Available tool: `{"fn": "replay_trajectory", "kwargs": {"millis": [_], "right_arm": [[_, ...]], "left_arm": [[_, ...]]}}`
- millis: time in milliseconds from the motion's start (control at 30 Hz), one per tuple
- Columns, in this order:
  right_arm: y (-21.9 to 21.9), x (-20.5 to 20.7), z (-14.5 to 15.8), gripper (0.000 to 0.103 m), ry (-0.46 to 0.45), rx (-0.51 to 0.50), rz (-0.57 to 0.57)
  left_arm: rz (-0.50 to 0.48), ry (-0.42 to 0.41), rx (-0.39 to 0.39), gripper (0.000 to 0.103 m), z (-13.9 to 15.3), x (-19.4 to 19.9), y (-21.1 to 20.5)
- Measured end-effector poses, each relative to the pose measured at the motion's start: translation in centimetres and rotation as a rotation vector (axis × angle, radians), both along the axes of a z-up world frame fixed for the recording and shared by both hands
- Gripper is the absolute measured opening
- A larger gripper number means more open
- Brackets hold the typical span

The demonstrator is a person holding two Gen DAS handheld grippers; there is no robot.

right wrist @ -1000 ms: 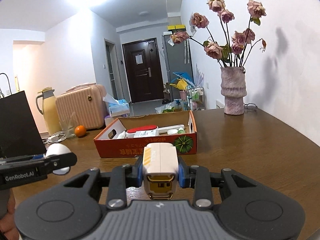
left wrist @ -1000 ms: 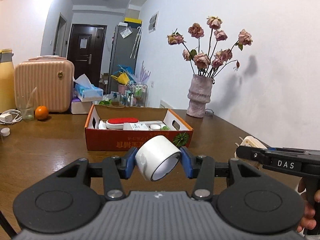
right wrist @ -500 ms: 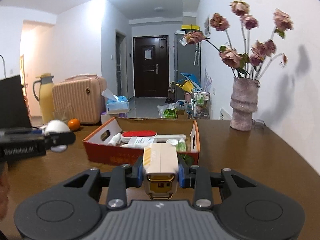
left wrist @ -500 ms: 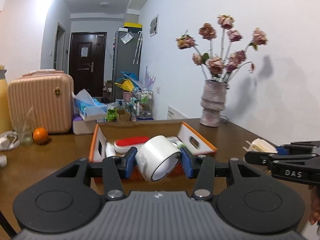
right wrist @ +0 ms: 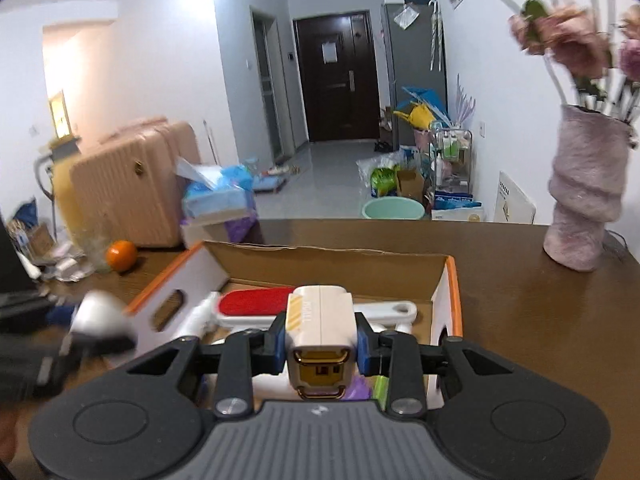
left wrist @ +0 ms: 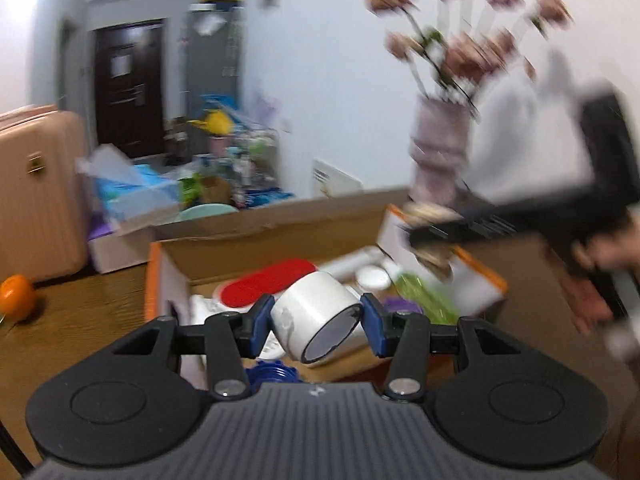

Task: Organize rigid objects
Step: 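Open both grippers to drop the plug adapter and tape roll into the box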

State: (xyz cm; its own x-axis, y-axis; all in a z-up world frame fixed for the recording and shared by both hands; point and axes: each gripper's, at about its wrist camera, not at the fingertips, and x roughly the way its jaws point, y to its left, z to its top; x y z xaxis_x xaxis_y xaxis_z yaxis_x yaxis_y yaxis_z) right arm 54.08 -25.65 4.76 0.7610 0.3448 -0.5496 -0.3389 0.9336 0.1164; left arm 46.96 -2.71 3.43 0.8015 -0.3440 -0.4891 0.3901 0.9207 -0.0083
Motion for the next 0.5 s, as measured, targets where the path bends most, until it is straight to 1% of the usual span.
{"fn": "replay_trajectory", "kwargs": {"millis": [67, 100, 233, 300, 333, 367, 433, 500], "right_arm": [[1.3, 2.2, -1.0, 0.031, 0.003, -0.067, 0.003], [1.7, 3.0, -1.4, 0.031, 0.009, -0.091, 0.01], [3.6, 6.2, -3.5, 0.031, 0.068, -0.159, 0.055], [4.4, 7.4, -4.4, 0.031, 0.09, -0.187, 0.064], [4.7, 7.9, -4.7, 0.031, 0.097, -0.195, 0.064], [4.9, 8.4, -5.2, 0.031, 0.109, -0.202, 0.063], [5.3, 9.0, -5.5, 0.037, 0.121, -0.201, 0.081], [5.3, 8.9, -5.5, 0.04, 0.107, -0.193, 0.087]], "left_arm": [[-0.043, 0.022, 0.034, 0.048, -1.3, 1.1, -0.6], [-0.051, 0.032, 0.038, 0.048, -1.9, 1.7, -0.8], [-0.094, 0.083, 0.027, 0.048, -3.2, 3.9, -1.1], [-0.1, 0.097, 0.012, 0.057, -3.6, 4.5, -1.3], [-0.105, 0.11, 0.002, 0.063, -3.9, 4.9, -1.3], [-0.114, 0.118, -0.006, 0.066, -4.0, 5.1, -1.3], [-0.136, 0.12, -0.024, 0.072, -4.3, 5.3, -1.3], [-0.139, 0.117, -0.034, 0.074, -4.5, 5.2, -1.0]]}}
